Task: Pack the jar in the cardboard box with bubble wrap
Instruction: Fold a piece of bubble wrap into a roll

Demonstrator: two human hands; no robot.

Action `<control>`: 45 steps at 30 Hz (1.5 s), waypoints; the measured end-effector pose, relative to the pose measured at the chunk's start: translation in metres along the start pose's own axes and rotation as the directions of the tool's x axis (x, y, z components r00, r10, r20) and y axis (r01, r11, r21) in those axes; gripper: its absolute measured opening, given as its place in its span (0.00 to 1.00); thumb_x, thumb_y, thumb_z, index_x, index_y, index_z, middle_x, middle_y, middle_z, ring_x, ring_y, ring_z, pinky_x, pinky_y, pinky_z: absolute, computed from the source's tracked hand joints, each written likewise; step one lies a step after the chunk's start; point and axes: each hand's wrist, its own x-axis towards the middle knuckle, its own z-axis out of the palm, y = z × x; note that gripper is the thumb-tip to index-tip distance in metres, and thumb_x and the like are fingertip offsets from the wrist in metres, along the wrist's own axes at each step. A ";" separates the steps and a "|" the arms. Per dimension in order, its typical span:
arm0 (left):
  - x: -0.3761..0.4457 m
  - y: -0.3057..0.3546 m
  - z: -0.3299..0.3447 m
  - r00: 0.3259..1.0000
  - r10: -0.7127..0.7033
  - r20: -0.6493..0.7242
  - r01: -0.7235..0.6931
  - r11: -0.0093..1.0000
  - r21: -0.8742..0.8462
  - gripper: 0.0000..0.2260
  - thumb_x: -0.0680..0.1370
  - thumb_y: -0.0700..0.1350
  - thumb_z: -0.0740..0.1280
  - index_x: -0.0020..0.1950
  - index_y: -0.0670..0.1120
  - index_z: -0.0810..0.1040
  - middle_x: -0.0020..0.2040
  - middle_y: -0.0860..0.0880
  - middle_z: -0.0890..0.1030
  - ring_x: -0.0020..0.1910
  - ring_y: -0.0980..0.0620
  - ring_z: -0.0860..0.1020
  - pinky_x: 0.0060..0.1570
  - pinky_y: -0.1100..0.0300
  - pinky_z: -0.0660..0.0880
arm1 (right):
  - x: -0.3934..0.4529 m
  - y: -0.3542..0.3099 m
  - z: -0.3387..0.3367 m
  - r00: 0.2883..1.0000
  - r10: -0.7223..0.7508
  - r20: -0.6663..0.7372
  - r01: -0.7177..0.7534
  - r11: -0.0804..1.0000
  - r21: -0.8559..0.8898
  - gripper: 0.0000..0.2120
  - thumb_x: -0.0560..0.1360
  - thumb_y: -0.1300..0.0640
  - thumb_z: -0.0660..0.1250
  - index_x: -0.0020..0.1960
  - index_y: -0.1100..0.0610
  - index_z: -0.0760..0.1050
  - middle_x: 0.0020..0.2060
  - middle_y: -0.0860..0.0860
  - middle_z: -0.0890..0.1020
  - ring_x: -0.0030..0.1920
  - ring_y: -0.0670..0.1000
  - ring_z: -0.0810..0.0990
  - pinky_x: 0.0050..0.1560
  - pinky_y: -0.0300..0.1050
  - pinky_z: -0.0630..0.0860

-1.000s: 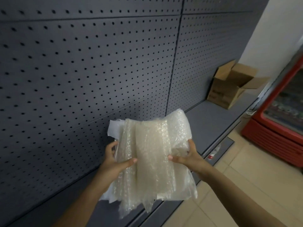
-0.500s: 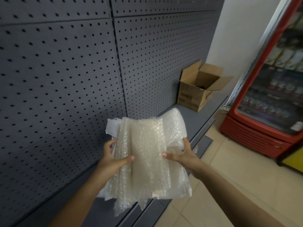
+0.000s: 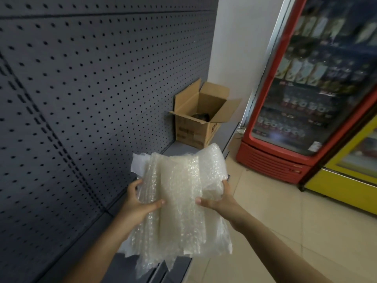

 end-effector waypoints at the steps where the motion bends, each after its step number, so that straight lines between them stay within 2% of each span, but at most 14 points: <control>1: 0.007 0.004 0.007 1.000 -0.008 0.009 0.008 1.000 0.007 0.41 0.67 0.46 0.78 0.73 0.55 0.59 0.77 0.44 0.59 0.73 0.41 0.64 0.66 0.44 0.67 | 0.005 0.000 -0.008 1.000 0.001 -0.004 -0.001 1.000 0.006 0.61 0.52 0.42 0.83 0.73 0.39 0.46 0.66 0.50 0.69 0.63 0.54 0.74 0.65 0.56 0.74; 6: 0.038 0.022 0.043 0.998 -0.038 0.047 0.036 0.999 0.033 0.41 0.68 0.45 0.78 0.74 0.55 0.59 0.76 0.43 0.60 0.72 0.40 0.65 0.56 0.50 0.71 | 0.036 -0.003 -0.047 1.000 0.021 0.000 -0.021 1.000 0.014 0.61 0.54 0.43 0.82 0.73 0.39 0.44 0.67 0.50 0.67 0.64 0.54 0.72 0.64 0.54 0.74; 12: 0.072 0.041 0.094 0.997 -0.078 -0.009 0.078 0.994 0.078 0.41 0.67 0.46 0.78 0.74 0.54 0.58 0.77 0.43 0.59 0.73 0.39 0.63 0.65 0.43 0.68 | 0.084 0.003 -0.092 0.999 0.012 0.047 -0.013 1.000 0.023 0.57 0.54 0.43 0.82 0.71 0.39 0.49 0.65 0.47 0.70 0.62 0.51 0.73 0.62 0.52 0.76; 16: 0.090 0.055 0.124 0.987 -0.145 -0.074 0.148 0.988 0.036 0.41 0.68 0.44 0.78 0.74 0.53 0.59 0.75 0.43 0.62 0.71 0.40 0.65 0.63 0.44 0.68 | 0.118 -0.003 -0.122 0.993 -0.013 0.119 0.011 1.000 0.015 0.54 0.57 0.45 0.82 0.72 0.45 0.51 0.62 0.45 0.70 0.58 0.45 0.74 0.46 0.36 0.78; 19: 0.103 0.067 0.138 0.977 -0.187 -0.098 0.183 0.982 -0.046 0.42 0.67 0.43 0.78 0.74 0.53 0.58 0.72 0.44 0.66 0.63 0.42 0.71 0.58 0.47 0.71 | 0.143 -0.012 -0.137 0.983 -0.011 0.183 0.005 0.999 0.033 0.51 0.61 0.51 0.81 0.72 0.45 0.49 0.57 0.41 0.68 0.50 0.40 0.73 0.33 0.30 0.75; 21: 0.109 0.071 0.145 0.973 -0.198 -0.115 0.188 0.978 -0.089 0.42 0.67 0.43 0.78 0.75 0.52 0.58 0.69 0.46 0.67 0.59 0.45 0.71 0.55 0.49 0.71 | 0.159 -0.015 -0.143 0.978 -0.010 0.210 0.004 1.000 0.030 0.53 0.61 0.51 0.81 0.74 0.45 0.48 0.58 0.41 0.67 0.52 0.42 0.73 0.37 0.31 0.76; 24: 0.115 0.073 0.150 0.967 -0.205 -0.151 0.186 0.974 -0.131 0.41 0.68 0.42 0.77 0.75 0.51 0.58 0.64 0.48 0.68 0.55 0.49 0.70 0.52 0.53 0.70 | 0.181 -0.016 -0.145 0.966 0.003 0.260 -0.002 1.000 -0.006 0.58 0.58 0.47 0.82 0.75 0.44 0.47 0.66 0.45 0.66 0.62 0.49 0.72 0.53 0.42 0.77; 26: 0.121 0.073 0.151 0.958 -0.223 -0.180 0.200 0.970 -0.139 0.41 0.68 0.42 0.78 0.75 0.50 0.58 0.66 0.46 0.69 0.56 0.49 0.70 0.54 0.52 0.71 | 0.192 -0.021 -0.144 0.957 0.024 0.290 -0.008 0.998 -0.055 0.57 0.57 0.45 0.82 0.74 0.44 0.48 0.68 0.48 0.66 0.64 0.51 0.72 0.58 0.48 0.78; 29: 0.133 0.071 0.149 0.940 -0.254 -0.227 0.221 0.962 -0.158 0.43 0.67 0.41 0.79 0.75 0.47 0.58 0.71 0.44 0.67 0.56 0.50 0.69 0.56 0.53 0.70 | 0.214 -0.026 -0.138 0.941 0.020 0.339 0.007 0.997 -0.079 0.50 0.60 0.49 0.81 0.70 0.46 0.51 0.66 0.47 0.67 0.64 0.50 0.71 0.60 0.48 0.76; 33: 0.150 0.065 0.142 0.936 -0.267 -0.230 0.223 0.954 -0.199 0.46 0.64 0.48 0.81 0.75 0.49 0.59 0.60 0.51 0.72 0.51 0.53 0.73 0.50 0.58 0.73 | 0.239 -0.036 -0.127 0.929 0.090 0.360 -0.038 0.988 -0.151 0.62 0.53 0.39 0.82 0.75 0.47 0.47 0.69 0.47 0.66 0.68 0.52 0.69 0.65 0.53 0.74; 37: 0.165 0.062 0.137 0.919 -0.295 -0.260 0.246 0.947 -0.206 0.43 0.67 0.46 0.79 0.75 0.50 0.58 0.61 0.52 0.70 0.55 0.52 0.73 0.56 0.56 0.73 | 0.268 -0.043 -0.114 0.888 0.120 0.444 -0.036 0.981 -0.192 0.48 0.57 0.45 0.82 0.69 0.58 0.63 0.59 0.49 0.78 0.59 0.49 0.78 0.58 0.49 0.79; 40: 0.170 0.059 0.133 0.905 -0.314 -0.286 0.270 0.945 -0.184 0.44 0.67 0.47 0.79 0.76 0.50 0.57 0.70 0.48 0.68 0.59 0.52 0.70 0.62 0.56 0.70 | 0.280 -0.043 -0.103 0.864 0.138 0.484 -0.040 0.978 -0.207 0.45 0.56 0.46 0.83 0.67 0.57 0.68 0.57 0.51 0.81 0.56 0.49 0.82 0.51 0.44 0.82; 42: 0.169 0.058 0.132 0.892 -0.333 -0.305 0.285 0.939 -0.191 0.43 0.68 0.46 0.78 0.76 0.50 0.56 0.72 0.47 0.66 0.59 0.53 0.69 0.61 0.59 0.68 | 0.283 -0.043 -0.096 0.847 0.174 0.502 -0.078 0.975 -0.207 0.42 0.56 0.45 0.83 0.65 0.54 0.70 0.57 0.50 0.81 0.56 0.49 0.81 0.56 0.48 0.80; 45: 0.168 0.056 0.129 0.858 -0.369 -0.358 0.325 0.929 -0.178 0.42 0.69 0.47 0.77 0.76 0.51 0.55 0.73 0.47 0.65 0.59 0.54 0.67 0.61 0.60 0.66 | 0.288 -0.050 -0.083 0.796 0.217 0.565 -0.062 0.958 -0.281 0.23 0.64 0.51 0.79 0.54 0.50 0.74 0.54 0.49 0.81 0.54 0.46 0.80 0.56 0.43 0.79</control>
